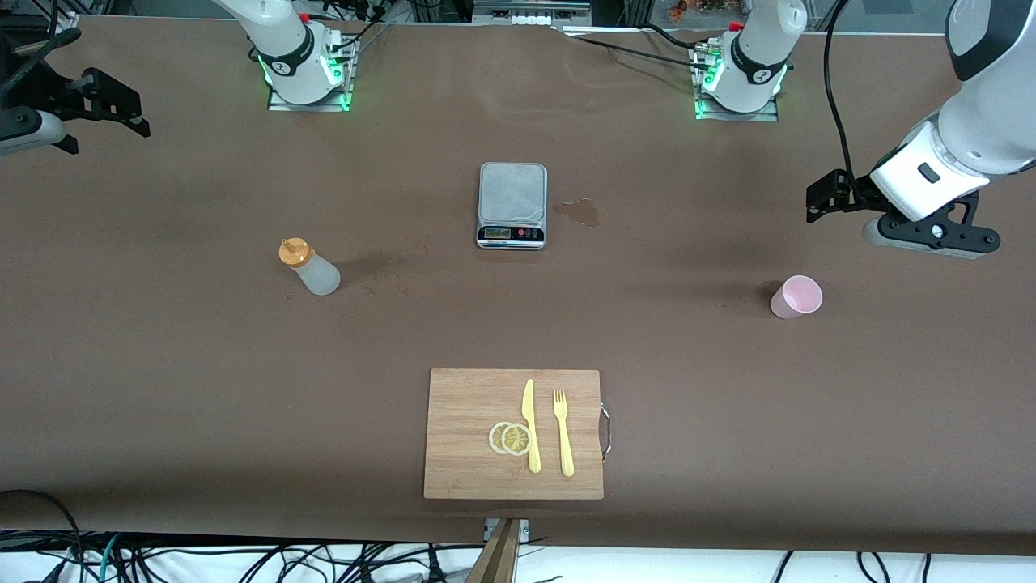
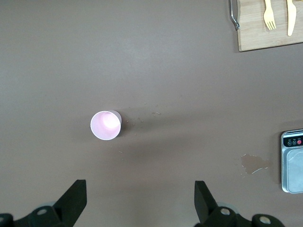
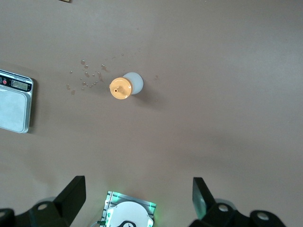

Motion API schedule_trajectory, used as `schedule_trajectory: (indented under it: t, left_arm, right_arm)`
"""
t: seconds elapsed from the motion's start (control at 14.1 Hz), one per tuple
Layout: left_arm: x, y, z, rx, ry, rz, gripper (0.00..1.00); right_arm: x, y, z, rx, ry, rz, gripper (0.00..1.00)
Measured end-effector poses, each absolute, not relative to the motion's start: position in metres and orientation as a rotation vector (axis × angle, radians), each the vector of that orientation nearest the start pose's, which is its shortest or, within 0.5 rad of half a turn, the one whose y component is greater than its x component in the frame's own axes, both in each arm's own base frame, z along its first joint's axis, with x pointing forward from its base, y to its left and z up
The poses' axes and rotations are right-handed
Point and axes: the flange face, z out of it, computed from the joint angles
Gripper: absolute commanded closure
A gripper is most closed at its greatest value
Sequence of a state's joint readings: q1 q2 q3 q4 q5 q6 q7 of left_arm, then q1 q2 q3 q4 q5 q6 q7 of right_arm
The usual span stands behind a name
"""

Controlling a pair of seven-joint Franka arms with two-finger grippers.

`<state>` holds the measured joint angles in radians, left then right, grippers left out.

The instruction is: Add sauce to pink cup with both arms

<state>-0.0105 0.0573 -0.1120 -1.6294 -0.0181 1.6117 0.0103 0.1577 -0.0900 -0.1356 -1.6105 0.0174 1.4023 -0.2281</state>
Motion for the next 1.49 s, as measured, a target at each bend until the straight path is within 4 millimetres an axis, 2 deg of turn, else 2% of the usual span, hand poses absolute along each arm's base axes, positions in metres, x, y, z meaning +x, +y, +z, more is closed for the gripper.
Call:
schedule_trajectory:
  t: [1.07, 1.49]
  left_arm:
    - [0.568, -0.069, 0.569, -3.153, 0.206, 0.119, 0.0]
    - [0.574, -0.066, 0.554, -3.154, 0.196, 0.159, 0.0]
  right_arm:
    - [0.503, 0.009, 0.642, -3.069, -0.391, 0.174, 0.0]
    - [0.503, 0.008, 0.642, -3.069, -0.387, 0.174, 0.0]
